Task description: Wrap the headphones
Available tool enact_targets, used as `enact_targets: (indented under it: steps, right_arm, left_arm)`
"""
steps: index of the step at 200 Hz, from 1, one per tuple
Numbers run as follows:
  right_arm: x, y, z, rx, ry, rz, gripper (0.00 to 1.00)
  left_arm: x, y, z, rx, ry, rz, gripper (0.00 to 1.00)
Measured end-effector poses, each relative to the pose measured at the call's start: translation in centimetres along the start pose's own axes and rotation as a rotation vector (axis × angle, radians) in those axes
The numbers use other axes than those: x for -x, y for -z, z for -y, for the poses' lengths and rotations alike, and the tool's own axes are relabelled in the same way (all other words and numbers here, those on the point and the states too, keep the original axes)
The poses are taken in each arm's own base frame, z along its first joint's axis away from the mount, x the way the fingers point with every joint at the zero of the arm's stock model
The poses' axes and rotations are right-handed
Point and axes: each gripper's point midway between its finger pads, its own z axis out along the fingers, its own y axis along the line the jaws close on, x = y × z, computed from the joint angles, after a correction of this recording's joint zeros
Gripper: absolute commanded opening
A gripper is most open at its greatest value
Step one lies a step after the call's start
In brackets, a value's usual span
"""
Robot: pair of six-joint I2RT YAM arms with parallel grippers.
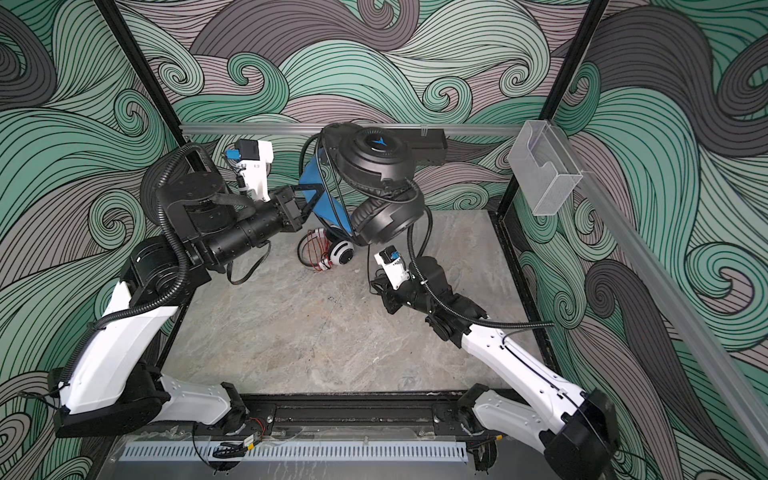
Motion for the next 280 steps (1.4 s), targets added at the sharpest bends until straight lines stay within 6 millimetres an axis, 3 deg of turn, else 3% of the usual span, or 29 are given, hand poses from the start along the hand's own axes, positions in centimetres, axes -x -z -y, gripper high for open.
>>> enact_targets:
  steps: [16, 26, 57, 70, 85, 126, 225, 280]
  right_arm:
    - [-0.2, 0.0, -0.1, 0.004, 0.003, -0.007, 0.08]
    - [-0.2, 0.0, -0.4, 0.014, 0.005, -0.009, 0.14]
    - [0.0, 0.2, -1.1, 0.046, 0.010, 0.004, 0.56]
    - [0.3, 0.4, -1.3, 0.055, 0.011, 0.022, 0.69]
    - [0.7, 0.7, -1.6, 0.066, 0.013, 0.042, 0.77]
    - [1.9, 0.5, -1.7, 0.073, 0.011, 0.074, 0.81]
    - [7.0, -4.1, -0.4, 0.057, -0.032, 0.121, 0.79]
    - [6.5, -6.6, 0.8, 0.042, -0.056, 0.089, 0.75]
  left_arm:
    - [0.2, -0.4, -0.8, 0.023, 0.022, 0.016, 0.00]
    - [0.4, -0.5, -1.2, 0.032, 0.031, 0.022, 0.00]
    - [0.9, -0.4, -1.5, 0.040, 0.046, 0.034, 0.00]
    - [1.1, -0.5, -1.3, 0.033, 0.047, 0.037, 0.00]
    - [1.2, -0.5, -1.0, 0.022, 0.048, 0.033, 0.00]
    - [0.8, -0.7, -0.9, 0.014, 0.047, 0.016, 0.00]
    - [0.7, -0.7, -0.3, -0.009, 0.049, -0.007, 0.00]
    - [1.2, -0.5, 0.2, -0.028, 0.053, 0.001, 0.00]
